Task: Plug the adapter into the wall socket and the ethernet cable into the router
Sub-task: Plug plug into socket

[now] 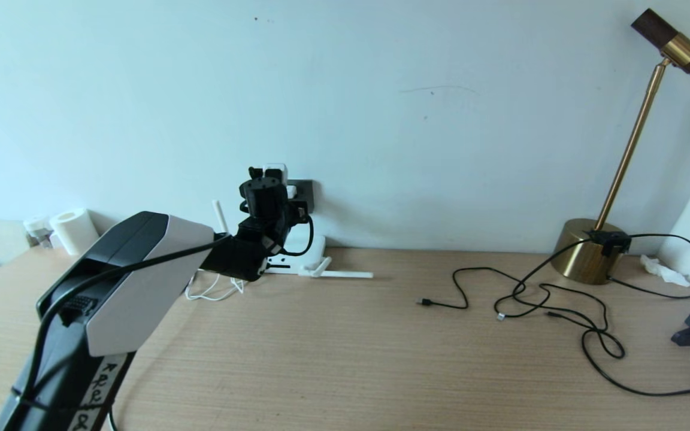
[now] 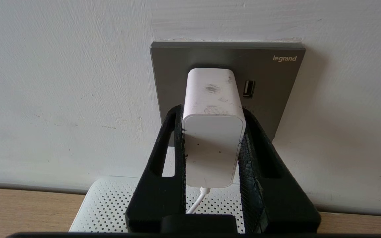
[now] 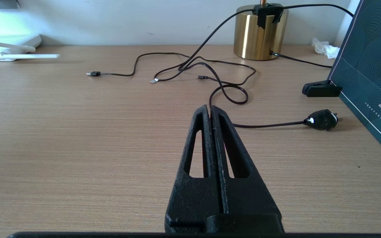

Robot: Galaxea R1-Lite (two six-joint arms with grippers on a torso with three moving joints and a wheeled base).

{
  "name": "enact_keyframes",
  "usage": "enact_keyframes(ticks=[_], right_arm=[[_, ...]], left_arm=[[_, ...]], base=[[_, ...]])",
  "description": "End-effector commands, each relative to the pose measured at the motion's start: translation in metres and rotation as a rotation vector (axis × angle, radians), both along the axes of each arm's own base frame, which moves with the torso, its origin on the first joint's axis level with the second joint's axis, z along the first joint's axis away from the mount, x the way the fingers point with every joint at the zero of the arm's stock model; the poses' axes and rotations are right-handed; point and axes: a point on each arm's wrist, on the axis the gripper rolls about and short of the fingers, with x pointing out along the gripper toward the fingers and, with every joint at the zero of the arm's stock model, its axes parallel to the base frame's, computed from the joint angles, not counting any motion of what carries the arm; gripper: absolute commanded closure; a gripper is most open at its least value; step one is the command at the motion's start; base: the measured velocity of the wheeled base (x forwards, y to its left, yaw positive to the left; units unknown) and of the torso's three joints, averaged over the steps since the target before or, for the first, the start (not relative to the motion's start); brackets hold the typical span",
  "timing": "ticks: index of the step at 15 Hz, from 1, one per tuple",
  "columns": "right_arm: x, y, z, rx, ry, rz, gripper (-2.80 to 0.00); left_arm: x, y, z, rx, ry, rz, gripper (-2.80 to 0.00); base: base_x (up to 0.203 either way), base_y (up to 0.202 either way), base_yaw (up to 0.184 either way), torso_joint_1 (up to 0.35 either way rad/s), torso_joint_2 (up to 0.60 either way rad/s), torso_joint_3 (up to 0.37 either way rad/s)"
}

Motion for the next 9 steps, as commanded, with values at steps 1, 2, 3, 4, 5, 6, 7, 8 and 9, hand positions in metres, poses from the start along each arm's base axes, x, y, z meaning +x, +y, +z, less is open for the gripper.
enact_keyframes(ticks=[1, 2, 3, 4, 5, 6, 7, 8, 9], right_arm=[[0.0008, 0.0000, -0.0029, 0.000, 0.010, 0.000, 0.00], [0.0008, 0.0000, -0.0029, 0.000, 0.010, 0.000, 0.00], [0.0008, 0.0000, -0.0029, 0.000, 0.010, 0.000, 0.00], [0.0008, 0.0000, -0.0029, 0.000, 0.010, 0.000, 0.00], [0.0008, 0.0000, -0.0029, 0.000, 0.010, 0.000, 0.00], [0.0008, 0.0000, -0.0029, 0.000, 0.010, 0.000, 0.00], [0.0008, 0.0000, -0.0029, 0.000, 0.010, 0.000, 0.00], [0.0008, 0.0000, -0.0029, 0.000, 0.010, 0.000, 0.00], [0.0008, 0.0000, -0.0029, 0.000, 0.010, 0.000, 0.00]], left_arm=[[0.0003, 0.0003, -0.0001, -0.001, -0.004, 0.003, 0.00], [0.0006, 0.0003, -0.0013, 0.000, -0.002, 0.003, 0.00], [0.0009, 0.0002, -0.0026, 0.000, 0.001, 0.003, 0.00], [0.0009, 0.0002, -0.0026, 0.000, 0.001, 0.003, 0.00], [0.0009, 0.0002, -0.0026, 0.000, 0.001, 0.003, 0.00], [0.0009, 0.0002, -0.0026, 0.000, 0.001, 0.003, 0.00], [0.0007, 0.0002, -0.0019, 0.000, 0.000, 0.003, 0.00], [0.0005, 0.0003, -0.0010, -0.001, -0.002, 0.003, 0.00], [0.0003, 0.0004, -0.0009, 0.000, -0.002, 0.003, 0.00]], base=[[0.000, 0.000, 0.000, 0.000, 0.00, 0.000], [0.000, 0.000, 0.000, 0.000, 0.00, 0.000], [0.000, 0.000, 0.000, 0.000, 0.00, 0.000], [0.000, 0.000, 0.000, 0.000, 0.00, 0.000], [0.000, 0.000, 0.000, 0.000, 0.00, 0.000], [0.000, 0.000, 0.000, 0.000, 0.00, 0.000], [0.000, 0.000, 0.000, 0.000, 0.00, 0.000], [0.000, 0.000, 0.000, 0.000, 0.00, 0.000], [0.000, 0.000, 0.000, 0.000, 0.00, 0.000]])
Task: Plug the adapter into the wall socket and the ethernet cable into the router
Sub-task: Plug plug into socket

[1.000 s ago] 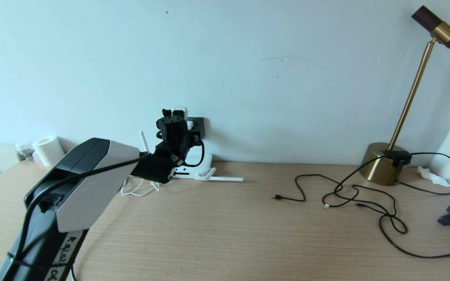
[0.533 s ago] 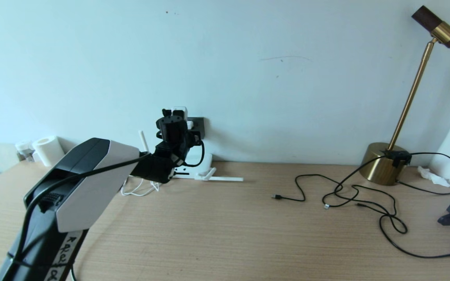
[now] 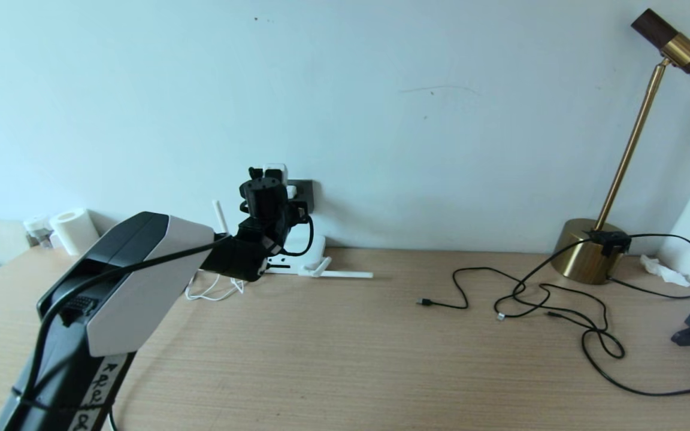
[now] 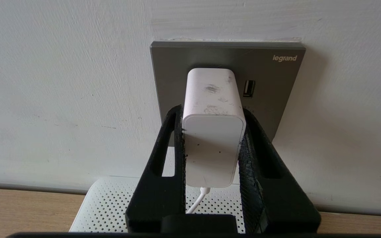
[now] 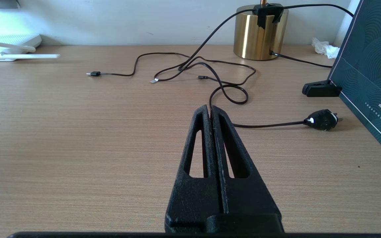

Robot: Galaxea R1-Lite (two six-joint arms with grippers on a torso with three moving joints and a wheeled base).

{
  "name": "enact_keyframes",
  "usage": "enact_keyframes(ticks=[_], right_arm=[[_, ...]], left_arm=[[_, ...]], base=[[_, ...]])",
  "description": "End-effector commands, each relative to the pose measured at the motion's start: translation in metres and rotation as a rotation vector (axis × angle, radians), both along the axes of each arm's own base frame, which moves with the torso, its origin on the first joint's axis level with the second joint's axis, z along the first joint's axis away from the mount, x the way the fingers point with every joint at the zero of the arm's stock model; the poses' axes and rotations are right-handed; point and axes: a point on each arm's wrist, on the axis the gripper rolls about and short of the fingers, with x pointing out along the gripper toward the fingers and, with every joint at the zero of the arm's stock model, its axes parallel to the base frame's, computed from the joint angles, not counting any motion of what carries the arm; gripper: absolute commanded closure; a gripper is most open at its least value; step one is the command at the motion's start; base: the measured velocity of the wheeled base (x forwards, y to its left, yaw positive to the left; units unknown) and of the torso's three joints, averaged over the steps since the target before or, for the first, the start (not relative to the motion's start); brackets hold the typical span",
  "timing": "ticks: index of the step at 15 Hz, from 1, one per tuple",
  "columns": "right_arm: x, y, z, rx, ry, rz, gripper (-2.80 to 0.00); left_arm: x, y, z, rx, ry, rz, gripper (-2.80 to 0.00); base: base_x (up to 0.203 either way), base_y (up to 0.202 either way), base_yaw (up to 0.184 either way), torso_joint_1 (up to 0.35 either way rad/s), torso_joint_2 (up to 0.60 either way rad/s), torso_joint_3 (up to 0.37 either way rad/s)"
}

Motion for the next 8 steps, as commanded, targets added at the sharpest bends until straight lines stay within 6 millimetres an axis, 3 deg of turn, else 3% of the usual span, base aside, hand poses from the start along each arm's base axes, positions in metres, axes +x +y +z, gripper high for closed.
enact_keyframes(ticks=[1, 8], right_arm=[[0.0008, 0.0000, -0.0029, 0.000, 0.010, 0.000, 0.00], [0.0008, 0.0000, -0.0029, 0.000, 0.010, 0.000, 0.00]], left_arm=[[-0.0003, 0.0001, 0.0008, -0.001, -0.004, 0.002, 0.00], [-0.0004, 0.0001, 0.0004, -0.001, -0.003, 0.002, 0.00]], base=[[0.000, 0.000, 0.000, 0.000, 0.00, 0.000], [0.000, 0.000, 0.000, 0.000, 0.00, 0.000]])
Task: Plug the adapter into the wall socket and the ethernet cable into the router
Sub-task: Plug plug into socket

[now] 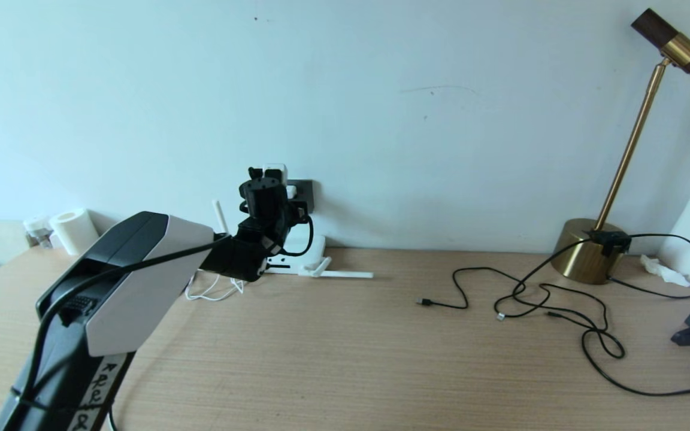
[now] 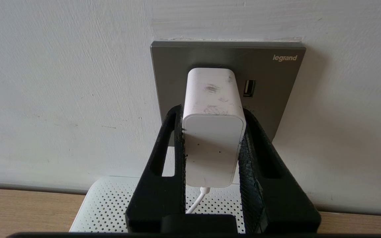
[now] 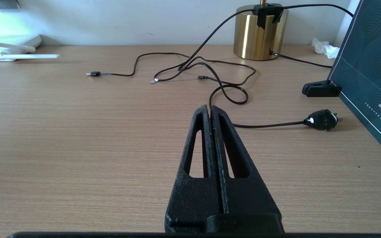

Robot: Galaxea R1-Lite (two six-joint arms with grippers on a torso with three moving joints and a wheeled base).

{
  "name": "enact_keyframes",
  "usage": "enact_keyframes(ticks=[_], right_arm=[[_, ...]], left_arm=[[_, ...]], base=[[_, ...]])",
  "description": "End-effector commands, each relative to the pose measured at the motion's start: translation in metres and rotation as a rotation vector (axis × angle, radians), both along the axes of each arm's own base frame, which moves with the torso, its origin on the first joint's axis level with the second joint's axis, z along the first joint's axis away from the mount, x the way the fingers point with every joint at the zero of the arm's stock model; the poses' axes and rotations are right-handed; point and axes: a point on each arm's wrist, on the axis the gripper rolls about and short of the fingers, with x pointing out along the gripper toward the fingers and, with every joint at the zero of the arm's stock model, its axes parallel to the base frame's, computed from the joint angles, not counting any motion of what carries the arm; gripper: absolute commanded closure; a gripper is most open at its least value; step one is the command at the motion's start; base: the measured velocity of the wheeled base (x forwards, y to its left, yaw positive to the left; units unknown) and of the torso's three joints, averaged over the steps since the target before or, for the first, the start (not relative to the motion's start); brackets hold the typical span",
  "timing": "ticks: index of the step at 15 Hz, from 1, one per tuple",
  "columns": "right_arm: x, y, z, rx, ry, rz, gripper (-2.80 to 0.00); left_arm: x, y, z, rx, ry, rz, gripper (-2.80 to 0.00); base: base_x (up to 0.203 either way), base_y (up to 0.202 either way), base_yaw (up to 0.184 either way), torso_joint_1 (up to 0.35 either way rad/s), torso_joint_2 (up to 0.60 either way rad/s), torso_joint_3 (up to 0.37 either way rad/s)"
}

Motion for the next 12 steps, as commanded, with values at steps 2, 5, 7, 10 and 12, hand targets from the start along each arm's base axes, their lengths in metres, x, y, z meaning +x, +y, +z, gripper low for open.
enact_keyframes(ticks=[2, 5, 7, 10, 12], right_arm=[[0.0008, 0.0000, -0.0029, 0.000, 0.010, 0.000, 0.00], [0.0008, 0.0000, -0.0029, 0.000, 0.010, 0.000, 0.00], [0.0008, 0.0000, -0.0029, 0.000, 0.010, 0.000, 0.00], [0.0008, 0.0000, -0.0029, 0.000, 0.010, 0.000, 0.00], [0.0008, 0.0000, -0.0029, 0.000, 0.010, 0.000, 0.00]], left_arm=[[0.0004, -0.0001, 0.0010, -0.002, -0.006, 0.002, 0.00], [0.0011, -0.0004, -0.0021, 0.000, 0.000, 0.002, 0.00], [0.0010, -0.0011, -0.0031, 0.001, 0.002, 0.001, 0.00], [0.0011, -0.0004, -0.0023, 0.000, 0.000, 0.002, 0.00], [0.0008, 0.0006, 0.0002, -0.001, -0.003, 0.004, 0.00]], base=[[0.000, 0.000, 0.000, 0.000, 0.00, 0.000], [0.000, 0.000, 0.000, 0.000, 0.00, 0.000], [0.000, 0.000, 0.000, 0.000, 0.00, 0.000], [0.000, 0.000, 0.000, 0.000, 0.00, 0.000], [0.000, 0.000, 0.000, 0.000, 0.00, 0.000]])
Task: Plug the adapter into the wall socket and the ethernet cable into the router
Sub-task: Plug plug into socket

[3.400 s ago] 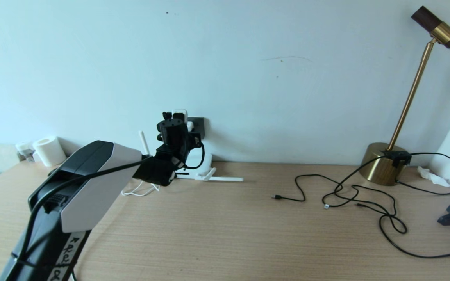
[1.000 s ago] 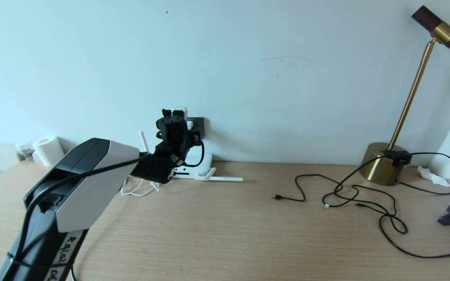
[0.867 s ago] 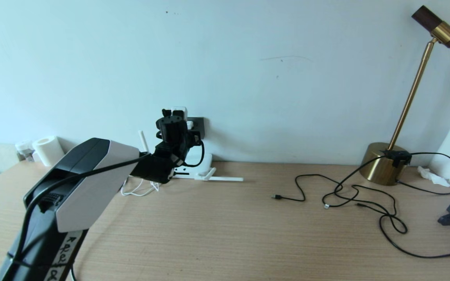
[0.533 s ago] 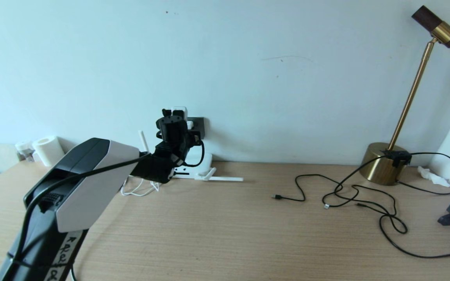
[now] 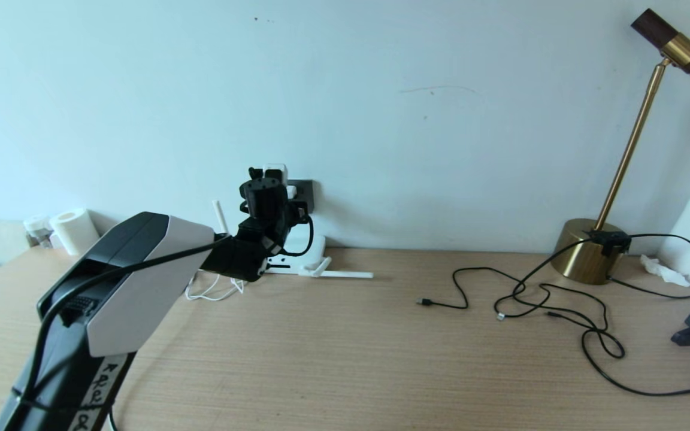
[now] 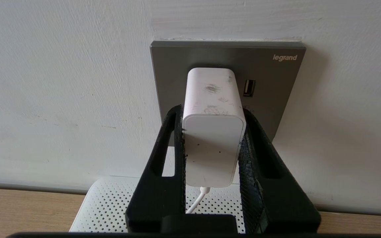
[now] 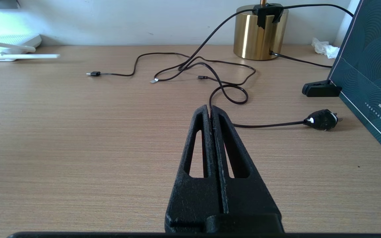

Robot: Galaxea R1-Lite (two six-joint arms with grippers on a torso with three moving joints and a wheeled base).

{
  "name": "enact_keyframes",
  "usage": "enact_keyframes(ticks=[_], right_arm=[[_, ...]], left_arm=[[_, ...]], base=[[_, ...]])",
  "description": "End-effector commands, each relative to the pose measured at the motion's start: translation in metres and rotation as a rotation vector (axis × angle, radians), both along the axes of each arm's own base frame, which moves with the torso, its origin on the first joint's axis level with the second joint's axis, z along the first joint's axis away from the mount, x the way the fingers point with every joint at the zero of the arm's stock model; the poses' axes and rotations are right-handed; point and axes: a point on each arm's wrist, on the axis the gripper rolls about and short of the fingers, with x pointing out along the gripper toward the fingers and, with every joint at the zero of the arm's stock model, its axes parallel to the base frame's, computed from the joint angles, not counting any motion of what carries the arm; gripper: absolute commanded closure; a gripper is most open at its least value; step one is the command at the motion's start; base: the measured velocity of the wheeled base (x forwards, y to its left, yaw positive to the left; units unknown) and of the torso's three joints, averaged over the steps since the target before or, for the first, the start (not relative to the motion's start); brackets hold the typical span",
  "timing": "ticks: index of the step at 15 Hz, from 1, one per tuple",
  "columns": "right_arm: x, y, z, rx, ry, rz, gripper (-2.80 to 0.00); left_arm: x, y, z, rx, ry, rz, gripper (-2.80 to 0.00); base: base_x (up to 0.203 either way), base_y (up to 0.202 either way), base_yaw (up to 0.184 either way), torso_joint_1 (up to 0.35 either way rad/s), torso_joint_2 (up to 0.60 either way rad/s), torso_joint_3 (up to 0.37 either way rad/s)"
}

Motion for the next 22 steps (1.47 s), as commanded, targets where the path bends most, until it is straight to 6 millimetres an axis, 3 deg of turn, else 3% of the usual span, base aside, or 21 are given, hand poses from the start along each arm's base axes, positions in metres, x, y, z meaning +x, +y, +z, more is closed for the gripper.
enact_keyframes(ticks=[1, 22], right_arm=[[0.0008, 0.0000, -0.0029, 0.000, 0.010, 0.000, 0.00], [0.0008, 0.0000, -0.0029, 0.000, 0.010, 0.000, 0.00]], left_arm=[[-0.0005, 0.0005, 0.0028, -0.002, -0.008, 0.003, 0.00], [-0.0023, -0.0005, 0.0062, 0.000, -0.002, 0.001, 0.00]], base=[[0.000, 0.000, 0.000, 0.000, 0.00, 0.000], [0.000, 0.000, 0.000, 0.000, 0.00, 0.000]])
